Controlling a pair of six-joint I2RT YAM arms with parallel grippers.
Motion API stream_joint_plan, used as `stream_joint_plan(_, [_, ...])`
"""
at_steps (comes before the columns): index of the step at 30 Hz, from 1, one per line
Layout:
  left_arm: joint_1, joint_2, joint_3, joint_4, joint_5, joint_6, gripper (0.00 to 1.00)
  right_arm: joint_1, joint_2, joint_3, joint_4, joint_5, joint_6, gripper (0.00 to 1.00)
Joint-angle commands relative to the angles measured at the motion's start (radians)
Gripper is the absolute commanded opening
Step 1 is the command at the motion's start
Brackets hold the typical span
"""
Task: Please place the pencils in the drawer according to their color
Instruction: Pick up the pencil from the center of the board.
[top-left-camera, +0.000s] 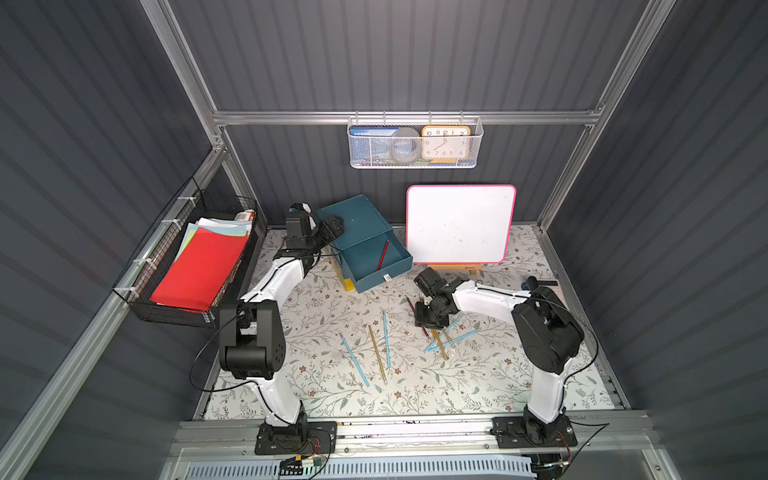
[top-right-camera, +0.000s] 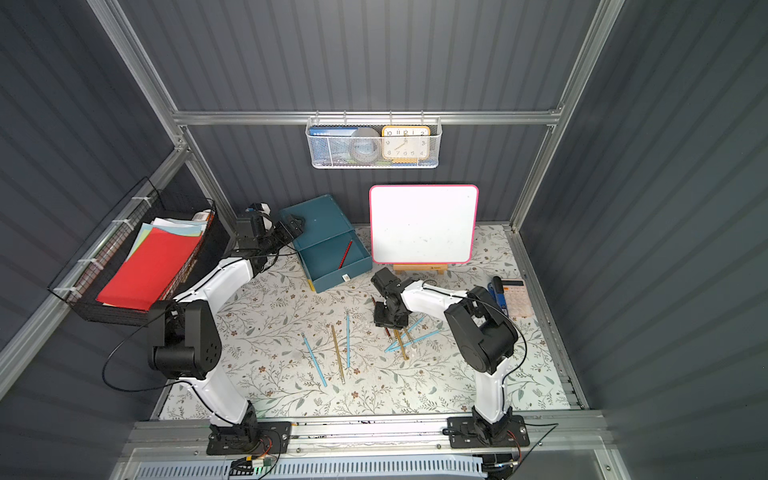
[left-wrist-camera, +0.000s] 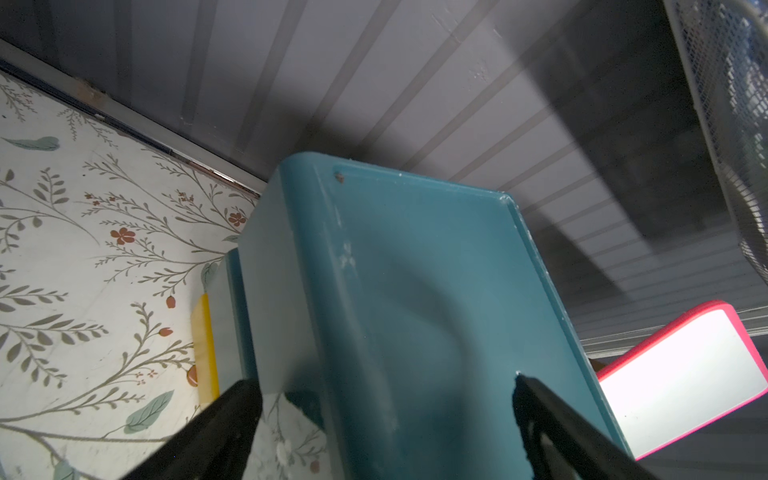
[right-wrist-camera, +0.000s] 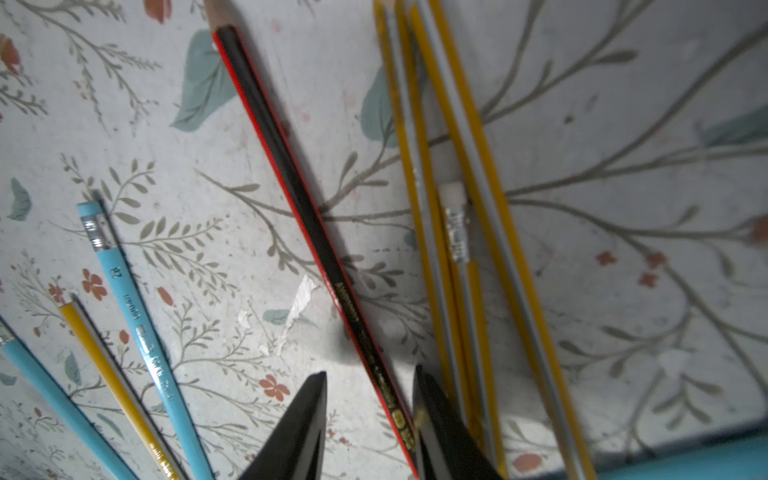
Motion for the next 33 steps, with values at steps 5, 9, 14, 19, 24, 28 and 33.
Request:
stream_joint_plan(5, [0.001,0.018,0.013,0.013,0.004,0.017,1.0,0.058,0.046,0.063,-0.154,0.197,-0.085,0.38])
stream_joint_plan(9, [0.001,0.02,0.009,0.016,0.005,0.015,1.0,0.085,0.054,0.061,-0.171,0.265,-0.093,0.36])
stream_joint_plan(14, [0.001,0.018,0.009,0.016,0.006,0.016,1.0,0.1,0.061,0.032,-0.163,0.289,-0.086,0.31])
stream_joint_plan(19, [0.002,0.019,0.009,0.018,0.006,0.016,1.0,0.115,0.072,0.014,-0.152,0.296,-0.078,0.24])
stream_joint_plan(24, [0.002,0.02,0.007,0.018,0.005,0.014,1.0,0.13,0.085,0.011,-0.145,0.298,-0.069,0.13])
stream_joint_plan(28, [0.002,0.021,0.009,0.021,0.007,0.013,1.0,0.135,0.094,0.012,-0.145,0.294,-0.068,0.04])
stream_joint_plan(33, [0.001,0.022,0.008,0.021,0.006,0.011,1.0,0.135,0.082,-0.004,-0.134,0.276,-0.062,0.0])
